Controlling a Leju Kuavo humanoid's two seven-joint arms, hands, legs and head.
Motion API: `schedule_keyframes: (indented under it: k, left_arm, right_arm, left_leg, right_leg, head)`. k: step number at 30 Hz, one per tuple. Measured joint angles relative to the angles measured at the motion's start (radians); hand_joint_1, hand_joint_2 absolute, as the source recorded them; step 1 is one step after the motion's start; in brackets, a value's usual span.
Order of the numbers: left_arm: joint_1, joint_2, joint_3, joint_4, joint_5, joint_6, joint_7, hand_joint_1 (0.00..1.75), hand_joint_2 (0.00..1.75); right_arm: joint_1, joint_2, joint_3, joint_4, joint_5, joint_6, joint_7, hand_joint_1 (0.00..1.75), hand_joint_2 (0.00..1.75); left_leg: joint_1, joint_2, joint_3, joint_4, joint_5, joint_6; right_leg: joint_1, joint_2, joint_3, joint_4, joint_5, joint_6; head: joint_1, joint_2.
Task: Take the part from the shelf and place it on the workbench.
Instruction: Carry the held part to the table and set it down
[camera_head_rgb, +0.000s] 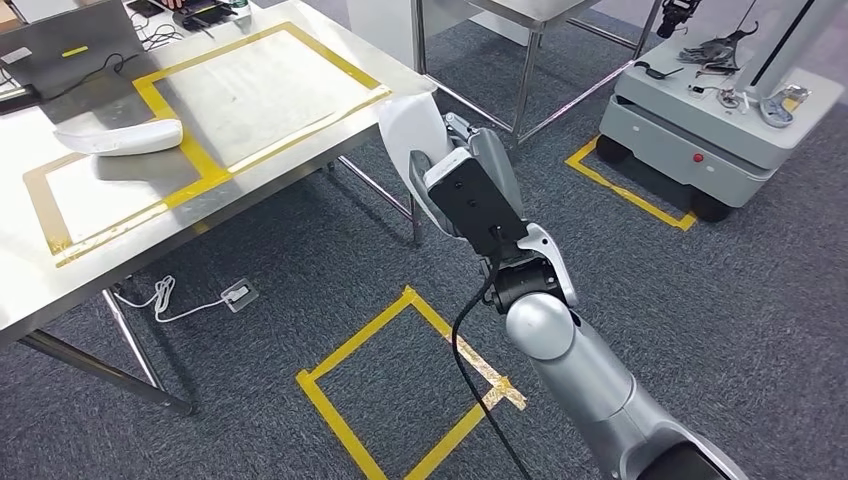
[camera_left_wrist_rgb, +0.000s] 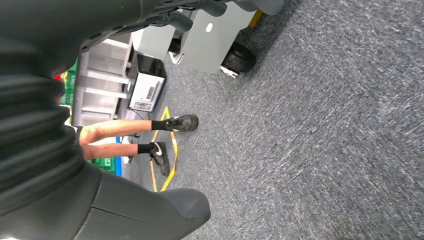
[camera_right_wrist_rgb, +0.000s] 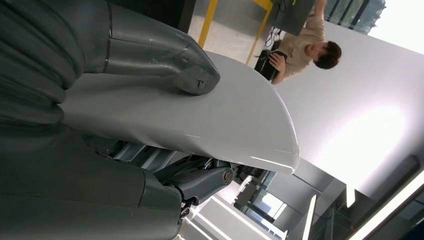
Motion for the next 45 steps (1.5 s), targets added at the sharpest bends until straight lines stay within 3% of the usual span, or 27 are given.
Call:
schedule_keyframes:
  k: [1,2,4,6,9,11,14,15,16,17,19,20,22,25,26,27,29,30,31,32,34,36,39,41,43,45]
  left_arm:
    - [0.001,0.000,0.000,0.000,0.000,0.000,0.000,0.00,1.75]
    - [0.001,0.000,0.000,0.000,0.000,-0.001,0.000,0.00,1.75]
    - [0.001,0.001,0.000,0.000,-0.002,-0.001,0.000,0.00,1.75]
    - [-0.001,0.001,0.000,0.000,-0.004,-0.001,0.000,0.00,1.75]
    - [-0.002,0.001,0.000,0.000,-0.004,-0.001,0.001,0.00,1.75]
    - [-0.002,0.000,0.000,0.000,-0.005,-0.002,0.000,0.00,1.75]
    - [-0.003,0.000,0.000,0.000,-0.005,-0.002,0.000,0.00,1.75]
    - [-0.002,0.000,0.000,0.000,-0.005,-0.002,0.000,0.00,1.75]
    - [-0.002,0.000,0.000,0.000,-0.005,-0.003,0.000,0.00,1.75]
    - [-0.002,-0.001,0.000,0.000,-0.005,-0.003,0.001,0.00,1.75]
    - [-0.002,-0.002,0.000,0.000,-0.005,-0.003,0.001,0.00,1.75]
    - [-0.002,-0.003,0.000,0.000,-0.005,-0.003,0.001,0.00,1.75]
    - [-0.003,-0.003,0.000,0.000,-0.005,-0.003,0.002,0.00,1.75]
    - [-0.003,-0.002,0.000,-0.001,-0.005,-0.003,0.003,0.00,1.75]
    - [-0.004,-0.003,0.000,-0.001,-0.005,-0.003,0.003,0.00,1.75]
    - [-0.004,-0.003,0.000,-0.001,-0.005,-0.003,0.003,0.00,1.75]
    - [-0.002,-0.004,-0.001,0.000,-0.005,-0.003,0.003,0.00,1.75]
    - [0.000,-0.004,-0.001,0.000,-0.005,-0.003,0.004,0.00,1.75]
    - [0.002,-0.004,-0.001,0.000,-0.005,-0.003,0.004,0.00,1.75]
    - [0.003,-0.003,-0.001,0.000,-0.005,-0.003,0.004,0.00,1.75]
    - [0.005,-0.003,0.000,0.000,-0.004,-0.004,0.004,0.00,1.75]
    - [0.005,-0.002,0.000,0.000,-0.003,-0.004,0.003,0.00,1.75]
    - [0.006,-0.002,0.000,0.001,-0.002,-0.004,0.004,0.00,1.75]
    - [0.006,-0.002,0.000,0.000,-0.002,-0.004,0.003,0.00,1.75]
    - [0.005,-0.002,0.001,0.000,-0.002,-0.004,0.003,0.00,1.75]
    - [0.006,-0.001,0.001,0.000,-0.002,-0.003,0.003,0.00,1.75]
  right_arm:
    - [0.000,0.000,0.000,0.000,0.000,0.000,0.000,1.75,1.75]
    - [0.000,0.000,0.000,0.000,0.000,0.000,0.000,1.75,1.75]
    - [0.000,0.000,0.000,0.000,0.000,0.000,0.000,1.75,1.75]
    - [-0.002,0.000,0.000,0.000,0.000,0.000,0.000,1.75,1.75]
    - [-0.003,0.000,-0.002,0.000,0.000,0.001,0.001,1.75,1.75]
    - [-0.005,0.000,-0.005,-0.001,0.000,0.001,0.000,1.75,1.75]
    - [-0.002,0.000,-0.007,-0.001,0.000,0.001,0.000,1.75,1.75]
    - [0.001,-0.001,-0.007,-0.001,0.000,0.001,0.000,1.75,1.75]
    - [0.003,-0.001,-0.007,-0.001,0.000,0.001,0.001,1.75,1.75]
    - [0.004,-0.001,-0.007,-0.001,0.001,0.001,0.001,1.75,1.75]
    - [0.004,-0.002,-0.007,-0.001,0.002,0.001,0.001,1.75,1.75]
    - [0.003,-0.001,-0.007,-0.001,0.003,0.001,0.001,1.75,1.75]
    - [0.004,-0.002,-0.007,-0.001,0.005,0.000,0.002,1.75,1.75]
    - [0.005,-0.002,-0.009,-0.002,0.008,-0.002,0.002,1.75,1.75]
    - [0.005,-0.002,-0.010,-0.003,0.009,-0.003,0.002,1.75,1.75]
    - [0.005,-0.001,-0.011,-0.004,0.009,-0.003,0.002,1.75,1.75]
    - [0.007,-0.001,-0.012,-0.004,0.009,-0.003,0.002,1.75,1.75]
    - [0.009,-0.001,-0.012,-0.004,0.009,-0.003,0.002,1.75,1.75]
    - [0.011,-0.001,-0.012,-0.004,0.009,-0.003,0.002,1.75,1.75]
    - [0.012,-0.001,-0.012,-0.004,0.009,-0.003,0.002,1.75,1.75]
    - [0.012,-0.001,-0.012,-0.004,0.009,-0.002,0.002,1.75,1.75]
    - [0.011,0.000,-0.012,-0.004,0.009,-0.001,0.002,1.75,1.75]
    - [0.010,0.000,-0.012,-0.004,0.009,0.000,0.002,1.75,1.75]
    - [0.008,0.000,-0.012,-0.004,0.009,0.000,0.002,1.75,1.75]
    - [0.006,0.000,-0.012,-0.004,0.009,0.000,0.002,1.75,1.75]
    - [0.008,0.000,-0.012,-0.004,0.009,0.000,0.002,1.75,1.75]
  left_leg:
    - [0.000,-0.001,-0.012,-0.001,0.022,0.002]
    - [0.000,-0.001,-0.006,-0.038,0.060,0.005]
    - [-0.003,-0.004,0.037,-0.162,0.139,0.013]
    - [-0.007,-0.006,0.071,-0.242,0.160,0.020]
    - [-0.008,-0.007,0.083,-0.259,0.149,0.032]
    - [-0.003,-0.007,0.094,-0.267,0.146,0.044]
    - [-0.002,-0.006,0.108,-0.269,0.135,0.056]
    - [-0.002,-0.006,0.112,-0.268,0.130,0.057]
    - [-0.003,-0.006,0.117,-0.267,0.125,0.056]
    - [-0.003,-0.007,0.123,-0.266,0.119,0.055]
    - [-0.004,-0.007,0.137,-0.264,0.105,0.049]
    - [-0.005,-0.008,0.143,-0.262,0.099,0.045]
    - [-0.008,-0.008,0.148,-0.263,0.090,0.033]
    - [-0.008,-0.006,0.152,-0.264,0.079,0.017]
    - [-0.008,-0.006,0.140,-0.239,0.066,0.012]
    - [-0.007,-0.006,0.116,-0.192,0.046,0.008]
    - [-0.006,-0.007,0.036,-0.051,-0.001,0.002]
    - [-0.006,-0.007,-0.003,0.004,-0.009,0.000]
    - [-0.005,-0.007,-0.026,0.026,0.004,-0.001]
    - [-0.005,-0.006,-0.029,0.007,0.036,-0.001]
    - [-0.004,-0.006,0.013,-0.122,0.129,0.002]
    - [-0.006,-0.007,0.061,-0.231,0.169,0.011]
    - [-0.009,-0.009,0.078,-0.255,0.156,0.037]
    - [-0.008,-0.010,0.089,-0.259,0.149,0.053]
    - [-0.008,-0.011,0.100,-0.260,0.141,0.064]
    - [-0.011,-0.012,0.108,-0.259,0.131,0.069]
  right_leg:
    - [0.001,0.003,0.005,0.001,-0.005,0.000]
    - [0.002,0.006,0.011,0.002,-0.010,0.001]
    - [0.004,0.009,0.025,0.003,-0.022,0.007]
    - [0.006,0.012,0.029,0.004,-0.028,0.017]
    - [0.005,0.012,0.030,0.001,-0.032,0.034]
    - [0.005,0.008,0.011,0.044,-0.054,0.044]
    - [0.003,0.002,-0.097,0.231,-0.118,0.052]
    - [0.003,0.001,-0.130,0.276,-0.123,0.053]
    - [0.003,0.000,-0.146,0.285,-0.108,0.053]
    - [0.003,0.000,-0.139,0.252,-0.075,0.052]
    - [0.004,-0.004,-0.081,0.113,0.004,0.045]
    - [0.006,-0.005,-0.052,0.053,0.025,0.041]
    - [0.011,-0.006,-0.026,0.004,0.027,0.033]
    - [0.008,-0.003,-0.015,-0.008,0.021,0.018]
    - [0.005,-0.003,-0.008,-0.013,0.020,0.012]
    - [0.003,-0.003,-0.001,-0.017,0.017,0.007]
    - [0.004,-0.004,0.010,-0.018,0.007,0.000]
    - [0.004,-0.003,0.016,-0.018,0.001,0.000]
    - [0.004,-0.001,0.024,-0.017,-0.006,0.000]
    - [0.003,0.001,0.033,-0.017,-0.013,0.002]
    - [0.001,0.003,0.056,-0.015,-0.032,0.010]
    - [0.004,0.006,0.070,-0.012,-0.048,0.021]
    - [0.006,0.008,0.073,-0.006,-0.052,0.039]
    - [0.004,0.003,0.059,0.030,-0.063,0.049]
    - [0.003,-0.002,-0.002,0.136,-0.103,0.056]
    - [0.003,-0.003,-0.089,0.262,-0.143,0.058]
  head:
    - [0.000,0.000]
    - [0.000,0.000]
    - [-0.001,0.000]
    - [-0.002,0.000]
    - [-0.004,0.000]
    - [-0.003,0.000]
    - [-0.001,0.000]
    - [-0.002,0.000]
    - [-0.001,0.000]
    - [-0.001,0.000]
    - [-0.001,0.000]
    - [-0.002,0.000]
    - [-0.003,0.000]
    - [-0.004,0.000]
    - [-0.006,0.000]
    - [-0.007,0.000]
    - [-0.008,0.000]
    - [-0.008,0.000]
    - [-0.008,0.000]
    - [-0.009,0.000]
    - [-0.009,0.000]
    - [-0.011,0.000]
    - [-0.011,0.000]
    - [-0.009,0.000]
    - [-0.008,0.000]
    - [-0.008,0.000]
